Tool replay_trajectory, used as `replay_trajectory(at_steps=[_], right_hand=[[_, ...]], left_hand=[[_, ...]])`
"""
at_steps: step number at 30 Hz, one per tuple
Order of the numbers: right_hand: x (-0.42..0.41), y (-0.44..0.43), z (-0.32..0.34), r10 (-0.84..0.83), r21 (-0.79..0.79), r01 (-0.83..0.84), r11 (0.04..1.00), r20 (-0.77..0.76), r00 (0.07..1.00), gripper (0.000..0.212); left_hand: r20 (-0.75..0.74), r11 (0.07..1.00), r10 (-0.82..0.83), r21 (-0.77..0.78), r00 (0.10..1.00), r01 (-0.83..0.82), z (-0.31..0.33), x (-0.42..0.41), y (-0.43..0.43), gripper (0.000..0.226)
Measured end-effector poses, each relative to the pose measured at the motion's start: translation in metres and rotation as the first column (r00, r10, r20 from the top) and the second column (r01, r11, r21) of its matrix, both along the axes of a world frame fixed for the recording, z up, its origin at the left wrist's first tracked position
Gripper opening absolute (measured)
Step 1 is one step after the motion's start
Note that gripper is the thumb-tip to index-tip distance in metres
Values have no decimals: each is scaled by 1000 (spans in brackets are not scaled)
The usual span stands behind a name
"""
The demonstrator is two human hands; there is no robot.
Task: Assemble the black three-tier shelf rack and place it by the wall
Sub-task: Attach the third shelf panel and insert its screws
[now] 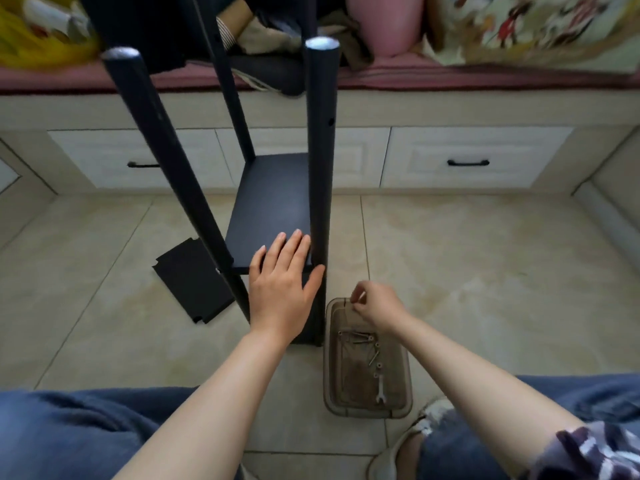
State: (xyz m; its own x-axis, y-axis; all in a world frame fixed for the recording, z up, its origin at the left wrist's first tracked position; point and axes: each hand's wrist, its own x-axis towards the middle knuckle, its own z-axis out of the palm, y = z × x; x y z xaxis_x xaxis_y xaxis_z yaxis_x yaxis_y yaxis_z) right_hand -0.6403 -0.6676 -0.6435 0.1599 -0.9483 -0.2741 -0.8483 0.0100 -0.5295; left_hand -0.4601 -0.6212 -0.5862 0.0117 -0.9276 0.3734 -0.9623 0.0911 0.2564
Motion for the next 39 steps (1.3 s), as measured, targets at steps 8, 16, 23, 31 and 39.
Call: replay_trajectory(at_steps=[8,16,23,31,39], right_hand=[[-1,23,101,-36,-116,65,991,239,970,5],[9,48,120,-64,-87,119,989,474,878,8],[8,45,115,-172,59,168,984,551,817,7],[8,44,103,-225,126,187,974,594,773,15],[13,39,96,-314,154,275,949,542,779,8]], left_hand=[[-424,996,-3,-86,905,-37,7,-15,26,46],[-814,965,143,-12,563,-262,3,-38,42,9],[-916,917,396,398,-60,-29,2,-30,19,24],[-897,943,332,317,-292,100,1,-22,5,31],[-907,939,343,329,-243,99,-4,-26,1,29]])
